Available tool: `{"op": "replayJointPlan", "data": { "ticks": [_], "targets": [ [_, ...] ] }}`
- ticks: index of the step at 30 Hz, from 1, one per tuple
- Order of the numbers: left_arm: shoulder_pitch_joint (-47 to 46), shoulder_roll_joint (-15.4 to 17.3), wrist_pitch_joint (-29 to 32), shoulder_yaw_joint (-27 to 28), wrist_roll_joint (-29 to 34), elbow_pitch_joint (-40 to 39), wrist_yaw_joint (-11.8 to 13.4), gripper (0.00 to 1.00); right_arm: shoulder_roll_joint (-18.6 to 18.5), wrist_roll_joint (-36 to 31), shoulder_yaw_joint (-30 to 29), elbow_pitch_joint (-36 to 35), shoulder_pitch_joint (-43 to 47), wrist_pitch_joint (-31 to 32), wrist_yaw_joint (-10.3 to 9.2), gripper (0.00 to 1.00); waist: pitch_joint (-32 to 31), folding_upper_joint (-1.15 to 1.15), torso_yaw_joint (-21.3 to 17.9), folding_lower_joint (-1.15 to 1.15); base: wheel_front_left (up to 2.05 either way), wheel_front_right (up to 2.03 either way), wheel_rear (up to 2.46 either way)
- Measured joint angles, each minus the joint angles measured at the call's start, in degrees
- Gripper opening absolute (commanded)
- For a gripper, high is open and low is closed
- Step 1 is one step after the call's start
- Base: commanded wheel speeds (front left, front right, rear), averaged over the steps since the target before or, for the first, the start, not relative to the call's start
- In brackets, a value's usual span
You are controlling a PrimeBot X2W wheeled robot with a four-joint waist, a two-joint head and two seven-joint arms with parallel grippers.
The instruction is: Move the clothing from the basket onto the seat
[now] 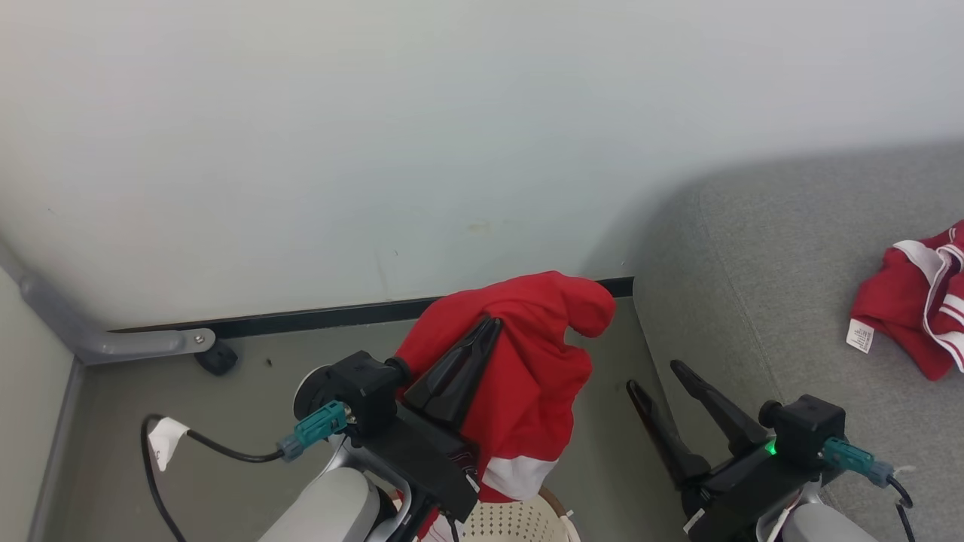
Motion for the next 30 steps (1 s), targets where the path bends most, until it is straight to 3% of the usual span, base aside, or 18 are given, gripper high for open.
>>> {"op": "replayJointPlan", "data": {
  "ticks": [17, 27, 28, 29, 30],
  "targets": [
    [0.0, -0.4, 2.2, -2.3, -0.6, -3.5, 0.0, 0.0, -2.2, 9.4, 14.7, 5.5, -9.9, 0.1, 0.0, 1.0, 0.4, 0.0, 3.1, 0.0, 0.0, 0.0, 0.0],
    [-0.1, -0.8, 3.5, -4.2, -2.3, -4.9, 0.0, 0.0, -1.9, 16.4, 26.8, 5.6, -17.6, 2.1, 0.0, 1.0, 0.2, 0.0, 5.9, 0.0, 0.0, 0.0, 0.0],
    [-0.1, -0.8, 3.5, -4.3, -2.4, -4.9, 0.0, 0.0, -1.9, 17.2, 27.6, 5.7, -18.4, 2.1, 0.0, 0.47, 0.2, 0.0, 6.2, 0.0, 0.0, 0.0, 0.0],
    [-0.1, -0.8, 3.5, -4.3, -2.5, -4.9, 0.0, 0.0, -1.7, 17.8, 28.2, 5.8, -19.2, 2.1, 0.0, 0.27, 0.2, 0.0, 6.4, 0.0, 0.0, 0.0, 0.0],
    [-0.1, -0.8, 3.7, -4.3, -2.5, -5.0, 0.0, 0.0, -1.6, 18.3, 28.9, 6.1, -20.0, 2.1, 0.0, 0.0, 0.2, 0.0, 6.7, 0.0, 0.0, 0.0, 0.0]
  ]
}}
